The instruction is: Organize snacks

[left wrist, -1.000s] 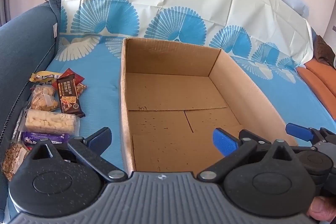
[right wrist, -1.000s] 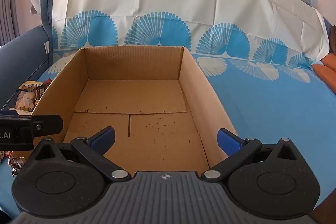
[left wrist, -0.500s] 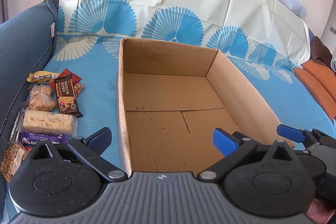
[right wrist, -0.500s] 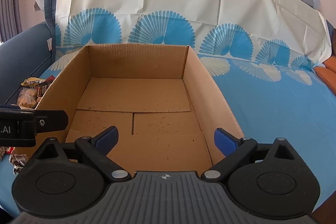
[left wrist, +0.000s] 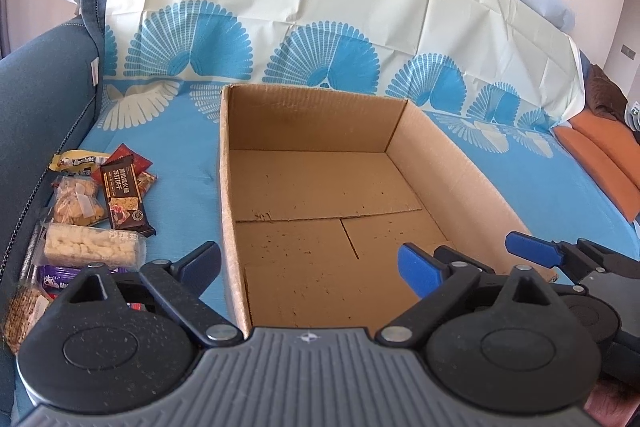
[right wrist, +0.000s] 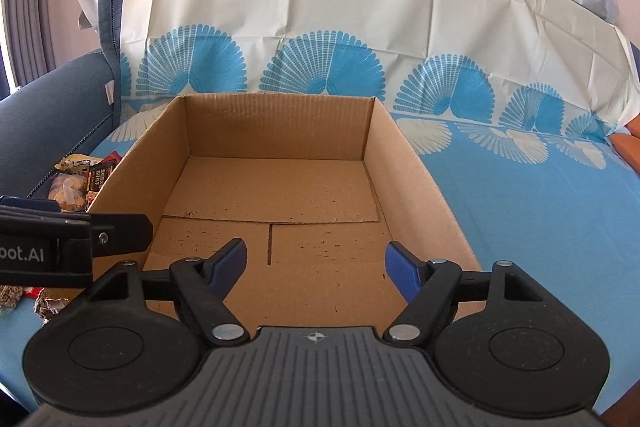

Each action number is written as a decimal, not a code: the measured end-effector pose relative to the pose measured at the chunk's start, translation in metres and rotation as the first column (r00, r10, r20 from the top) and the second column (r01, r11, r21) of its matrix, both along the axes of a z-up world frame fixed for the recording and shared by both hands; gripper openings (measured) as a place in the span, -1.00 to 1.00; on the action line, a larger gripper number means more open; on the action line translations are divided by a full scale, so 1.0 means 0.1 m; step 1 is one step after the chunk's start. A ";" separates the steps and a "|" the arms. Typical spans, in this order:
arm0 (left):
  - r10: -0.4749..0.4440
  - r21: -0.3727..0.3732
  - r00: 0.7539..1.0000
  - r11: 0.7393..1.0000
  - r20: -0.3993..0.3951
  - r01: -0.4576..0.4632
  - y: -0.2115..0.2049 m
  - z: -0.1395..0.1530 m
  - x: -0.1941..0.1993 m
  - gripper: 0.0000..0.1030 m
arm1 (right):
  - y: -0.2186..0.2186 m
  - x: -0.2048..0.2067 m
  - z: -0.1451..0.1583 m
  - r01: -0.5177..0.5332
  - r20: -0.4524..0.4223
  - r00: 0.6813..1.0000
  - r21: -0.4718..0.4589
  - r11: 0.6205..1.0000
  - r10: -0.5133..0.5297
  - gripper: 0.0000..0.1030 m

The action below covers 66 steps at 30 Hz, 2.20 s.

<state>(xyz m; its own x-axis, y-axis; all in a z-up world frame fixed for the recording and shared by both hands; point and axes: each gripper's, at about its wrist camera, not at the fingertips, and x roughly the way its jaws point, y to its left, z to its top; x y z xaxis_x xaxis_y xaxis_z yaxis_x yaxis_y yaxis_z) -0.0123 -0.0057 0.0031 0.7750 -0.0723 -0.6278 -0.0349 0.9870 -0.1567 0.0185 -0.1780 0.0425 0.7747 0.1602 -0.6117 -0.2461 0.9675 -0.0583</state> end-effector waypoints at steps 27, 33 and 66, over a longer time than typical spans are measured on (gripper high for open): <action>-0.060 0.180 0.998 0.982 0.017 0.056 1.19 0.43 -0.20 -0.45 | 0.97 -0.22 0.21 -0.175 0.026 0.985 0.186 0.967 0.173 0.01; 0.132 0.035 0.975 0.991 -0.179 -0.128 1.98 -0.03 -0.15 -0.32 | 1.51 -0.33 0.16 -0.324 0.011 0.945 0.194 0.926 0.328 0.03; 0.173 -0.072 0.948 0.977 -0.268 -0.199 2.26 -0.32 -0.06 0.25 | 2.62 0.01 -1.03 -0.682 -0.225 0.695 0.094 0.725 0.683 0.81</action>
